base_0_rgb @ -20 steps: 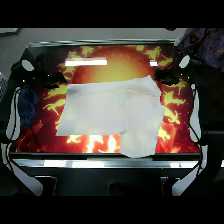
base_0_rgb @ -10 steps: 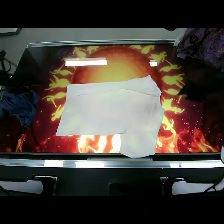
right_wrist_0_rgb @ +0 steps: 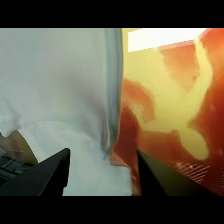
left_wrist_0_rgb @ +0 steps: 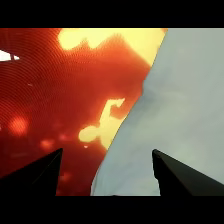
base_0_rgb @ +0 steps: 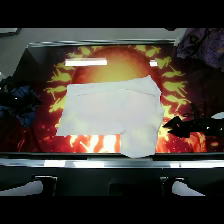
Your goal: Fold the clothes and pants, and hang the long-sleeved shirts on hangers.
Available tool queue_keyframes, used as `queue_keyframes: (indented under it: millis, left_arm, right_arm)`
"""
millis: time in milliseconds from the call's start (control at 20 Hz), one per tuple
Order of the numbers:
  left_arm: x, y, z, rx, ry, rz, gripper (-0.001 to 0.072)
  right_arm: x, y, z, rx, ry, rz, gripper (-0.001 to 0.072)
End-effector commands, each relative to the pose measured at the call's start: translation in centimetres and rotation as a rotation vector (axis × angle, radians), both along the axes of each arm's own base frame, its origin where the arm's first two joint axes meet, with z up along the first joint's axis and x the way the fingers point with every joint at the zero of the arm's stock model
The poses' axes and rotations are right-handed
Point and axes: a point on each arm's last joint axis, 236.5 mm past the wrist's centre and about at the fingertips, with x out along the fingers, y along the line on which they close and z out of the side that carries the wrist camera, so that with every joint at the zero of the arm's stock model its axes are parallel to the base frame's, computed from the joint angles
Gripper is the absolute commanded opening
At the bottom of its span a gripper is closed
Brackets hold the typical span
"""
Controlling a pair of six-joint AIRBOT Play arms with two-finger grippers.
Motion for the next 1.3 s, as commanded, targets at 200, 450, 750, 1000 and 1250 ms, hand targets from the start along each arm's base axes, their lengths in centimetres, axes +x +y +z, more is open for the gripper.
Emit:
queue_keyframes:
  millis: [200, 450, 750, 1000, 1250]
  left_arm:
    - [-0.2, 0.1, -0.5, -0.008, 0.009, 0.042, 0.0639]
    - [-0.2, 0.1, -0.5, -0.015, 0.016, 0.068, 0.0639]
    - [-0.2, 0.1, -0.5, -0.037, 0.038, 0.145, 0.0697]
    - [-0.1, 0.1, -0.5, -0.037, 0.037, 0.150, 0.0697]
    - [-1.9, -0.2, -1.2, -0.124, -0.003, 0.080, 0.0697]
  right_arm:
    - [-0.5, 2.1, -2.5, 0.097, -0.004, -0.055, 0.0499]
    - [-0.7, 3.1, -2.9, 0.165, 0.029, -0.062, 0.0498]
    - [-0.9, 3.3, -3.3, 0.181, 0.044, -0.070, 0.0480]
    - [-1.7, 5.5, -4.7, 0.091, 0.056, 0.059, 0.0215]
    - [1.0, 4.0, -3.8, -0.020, -0.055, -0.004, 0.0026]
